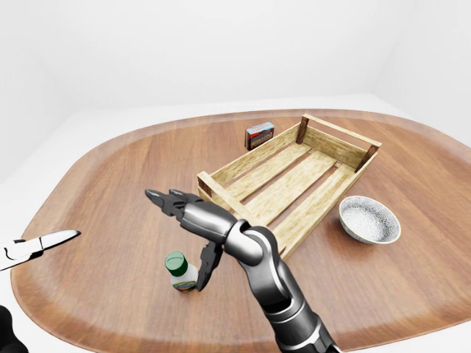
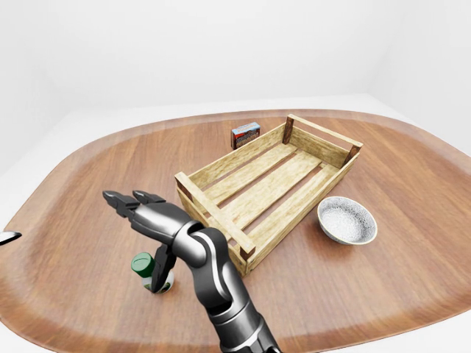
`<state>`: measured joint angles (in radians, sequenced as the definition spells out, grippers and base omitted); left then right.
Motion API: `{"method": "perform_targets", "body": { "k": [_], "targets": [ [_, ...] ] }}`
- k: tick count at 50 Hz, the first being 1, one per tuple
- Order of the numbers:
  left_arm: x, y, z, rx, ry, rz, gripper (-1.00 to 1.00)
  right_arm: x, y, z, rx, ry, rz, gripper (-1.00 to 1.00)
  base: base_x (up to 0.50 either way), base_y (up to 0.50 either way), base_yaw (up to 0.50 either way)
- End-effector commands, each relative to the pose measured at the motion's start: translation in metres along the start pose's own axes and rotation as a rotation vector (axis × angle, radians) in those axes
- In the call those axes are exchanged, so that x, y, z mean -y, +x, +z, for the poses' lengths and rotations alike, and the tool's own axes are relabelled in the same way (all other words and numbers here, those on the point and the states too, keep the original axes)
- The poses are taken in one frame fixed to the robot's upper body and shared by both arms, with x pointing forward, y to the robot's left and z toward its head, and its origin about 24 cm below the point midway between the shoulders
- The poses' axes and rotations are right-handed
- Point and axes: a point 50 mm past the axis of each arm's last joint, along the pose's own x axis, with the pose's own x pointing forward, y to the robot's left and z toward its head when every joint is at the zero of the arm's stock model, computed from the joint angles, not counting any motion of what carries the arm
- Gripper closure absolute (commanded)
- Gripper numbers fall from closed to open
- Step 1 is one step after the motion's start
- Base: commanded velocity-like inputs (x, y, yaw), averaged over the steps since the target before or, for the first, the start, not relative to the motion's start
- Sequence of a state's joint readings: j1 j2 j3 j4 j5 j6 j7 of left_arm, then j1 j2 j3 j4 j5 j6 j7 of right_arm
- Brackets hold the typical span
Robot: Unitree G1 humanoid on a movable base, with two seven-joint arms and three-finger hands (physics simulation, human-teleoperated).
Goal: Pick up the salad dressing and put it in the tray.
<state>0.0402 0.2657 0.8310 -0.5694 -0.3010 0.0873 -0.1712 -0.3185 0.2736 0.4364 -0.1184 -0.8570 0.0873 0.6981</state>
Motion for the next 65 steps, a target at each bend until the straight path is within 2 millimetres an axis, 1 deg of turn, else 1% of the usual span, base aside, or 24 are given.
{"method": "perform_targets", "body": {
  "k": [1, 13, 16, 22, 23, 25, 28, 31, 34, 35, 40, 45, 54, 60, 61, 62, 63, 64, 65],
  "targets": [
    [0.000, 0.000, -0.006, -0.025, -0.002, 0.000, -1.00, -0.019, 0.003, -0.007, -0.044, 0.002, 0.064, -1.00, 0.00, 0.00, 0.00],
    [0.002, -0.002, 0.003, 0.009, 0.002, -0.002, -1.00, -0.038, 0.011, -0.026, -0.111, 0.069, 0.155, -1.00, 0.00, 0.00, 0.00],
    [0.003, -0.002, 0.008, 0.029, 0.003, -0.004, -1.00, -0.041, 0.012, -0.028, -0.117, 0.079, 0.167, -1.00, 0.00, 0.00, 0.00],
    [0.002, -0.002, 0.015, 0.064, 0.003, 0.000, -1.00, -0.050, 0.017, -0.040, -0.152, 0.132, 0.219, -1.00, 0.00, 0.00, 0.00],
    [0.003, -0.002, 0.013, 0.055, 0.003, -0.001, -1.00, -0.053, 0.020, -0.041, -0.144, 0.167, 0.229, -1.00, 0.00, 0.00, 0.00],
    [0.005, -0.002, 0.010, 0.041, 0.001, -0.003, -1.00, -0.059, 0.023, -0.043, -0.155, 0.181, 0.258, -1.00, 0.00, 0.00, 0.00],
    [0.006, -0.001, 0.013, 0.053, 0.002, -0.009, -1.00, -0.063, 0.025, -0.040, -0.145, 0.192, 0.274, -1.00, 0.00, 0.00, 0.00],
    [0.005, -0.001, 0.011, 0.047, 0.002, -0.008, -1.00, -0.064, 0.031, -0.041, -0.146, 0.211, 0.292, -1.00, 0.00, 0.00, 0.00],
    [0.005, -0.001, 0.007, 0.029, 0.001, -0.008, -1.00, -0.062, 0.034, -0.036, -0.131, 0.208, 0.289, -1.00, 0.00, 0.00, 0.00],
    [0.006, -0.001, 0.004, 0.015, 0.000, -0.012, -1.00, -0.064, 0.034, -0.037, -0.133, 0.213, 0.298, -1.00, 0.00, 0.00, 0.00],
    [0.006, -0.001, -0.002, -0.009, -0.006, -0.013, -1.00, -0.067, 0.036, -0.041, -0.144, 0.231, 0.317, -1.00, 0.00, 0.00, 0.00],
    [0.005, -0.001, -0.005, -0.021, -0.006, -0.015, -1.00, -0.074, 0.043, -0.055, -0.191, 0.255, 0.388, -1.00, 0.00, 0.00, 0.00],
    [0.003, -0.003, -0.006, -0.027, -0.009, -0.013, -1.00, -0.074, 0.043, -0.060, -0.237, 0.214, 0.400, -1.00, 0.00, 0.00, 0.00],
    [0.004, -0.002, -0.005, -0.024, -0.009, -0.014, -1.00, -0.076, 0.041, -0.065, -0.249, 0.225, 0.398, -1.00, 0.00, 0.00, 0.00],
    [0.006, -0.002, -0.005, -0.024, -0.010, -0.017, -1.00, -0.075, 0.040, -0.065, -0.256, 0.227, 0.393, -0.38, 0.00, 0.00, 0.00],
    [0.006, -0.002, -0.005, -0.025, -0.010, -0.018, -1.00, -0.074, 0.040, -0.066, -0.258, 0.238, 0.387, 0.95, 0.00, 0.00, 0.00],
    [0.006, -0.002, -0.005, -0.024, -0.010, -0.019, -1.00, -0.074, 0.039, -0.065, -0.255, 0.232, 0.382, 1.00, 0.00, 0.00, 0.00],
    [0.005, -0.003, -0.005, -0.023, -0.010, -0.019, -1.00, -0.074, 0.038, -0.065, -0.256, 0.224, 0.382, 1.00, 0.00, 0.00, 0.00],
    [0.004, -0.002, -0.004, -0.021, -0.010, -0.015, -1.00, -0.073, 0.037, -0.057, -0.235, 0.196, 0.359, 1.00, 0.00, 0.00, 0.00]
  ]
}}
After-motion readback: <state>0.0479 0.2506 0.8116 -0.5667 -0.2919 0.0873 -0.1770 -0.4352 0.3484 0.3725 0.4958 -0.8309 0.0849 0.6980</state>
